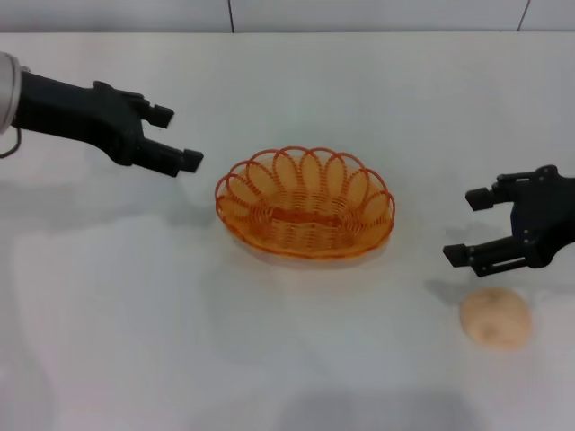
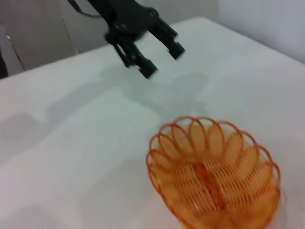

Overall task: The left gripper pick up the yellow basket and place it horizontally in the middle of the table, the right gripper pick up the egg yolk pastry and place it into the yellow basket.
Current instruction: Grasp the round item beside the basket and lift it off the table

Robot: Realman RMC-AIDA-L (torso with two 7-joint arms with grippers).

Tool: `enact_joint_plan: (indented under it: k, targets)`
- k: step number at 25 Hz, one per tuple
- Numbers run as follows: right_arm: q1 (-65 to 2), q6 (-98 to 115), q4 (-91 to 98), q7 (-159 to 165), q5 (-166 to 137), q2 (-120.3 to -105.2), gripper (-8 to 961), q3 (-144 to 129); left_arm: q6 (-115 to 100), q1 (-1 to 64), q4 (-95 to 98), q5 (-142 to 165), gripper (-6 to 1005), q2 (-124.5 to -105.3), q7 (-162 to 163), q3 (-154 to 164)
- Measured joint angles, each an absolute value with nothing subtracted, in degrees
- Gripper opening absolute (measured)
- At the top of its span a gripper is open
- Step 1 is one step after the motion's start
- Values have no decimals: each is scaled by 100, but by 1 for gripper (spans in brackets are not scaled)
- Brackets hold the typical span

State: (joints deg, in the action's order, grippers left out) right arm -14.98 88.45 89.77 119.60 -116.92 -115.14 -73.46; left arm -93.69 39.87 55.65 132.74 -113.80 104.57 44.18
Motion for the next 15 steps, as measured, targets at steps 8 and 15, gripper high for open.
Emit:
enact_joint_plan:
  k: [8, 15]
  targets:
    - [-1504, 9077, 9243, 12491, -12263, -11514, 839, -7378, -9798, 3954, 5818, 13210, 887, -11492, 10107, 4590]
    - [-1511, 9234, 9351, 12665, -12617, -11514, 839, -7512, -9844, 3928, 5846, 13196, 887, -11512, 10146, 4686]
